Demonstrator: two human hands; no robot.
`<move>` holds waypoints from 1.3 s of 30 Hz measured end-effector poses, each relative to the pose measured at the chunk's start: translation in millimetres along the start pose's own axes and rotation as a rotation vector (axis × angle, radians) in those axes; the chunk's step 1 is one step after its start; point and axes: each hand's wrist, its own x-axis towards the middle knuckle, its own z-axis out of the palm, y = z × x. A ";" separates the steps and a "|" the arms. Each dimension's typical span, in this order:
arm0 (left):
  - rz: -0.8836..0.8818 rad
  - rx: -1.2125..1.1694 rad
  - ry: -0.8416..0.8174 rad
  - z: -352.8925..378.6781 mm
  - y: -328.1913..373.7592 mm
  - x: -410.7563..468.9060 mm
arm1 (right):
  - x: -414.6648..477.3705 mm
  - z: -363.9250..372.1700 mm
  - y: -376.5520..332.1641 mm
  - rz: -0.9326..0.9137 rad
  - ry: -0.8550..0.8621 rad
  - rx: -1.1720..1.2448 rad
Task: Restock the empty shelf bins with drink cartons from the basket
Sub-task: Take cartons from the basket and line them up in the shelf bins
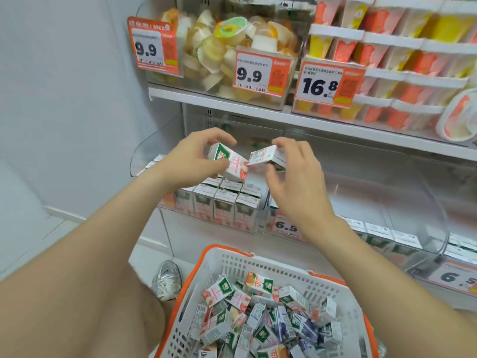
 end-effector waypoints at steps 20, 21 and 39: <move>0.003 0.342 0.090 -7.0 -35.8 29.6 | 88.4 50.2 -8.2 -0.063 -1.090 -0.736; 0.001 0.332 0.086 -8.9 -36.7 27.7 | 89.0 49.8 -7.9 -0.056 -1.111 -0.745; -0.126 0.117 0.301 -73.3 -70.8 -9.2 | 93.2 111.3 -55.4 -0.072 -0.306 0.149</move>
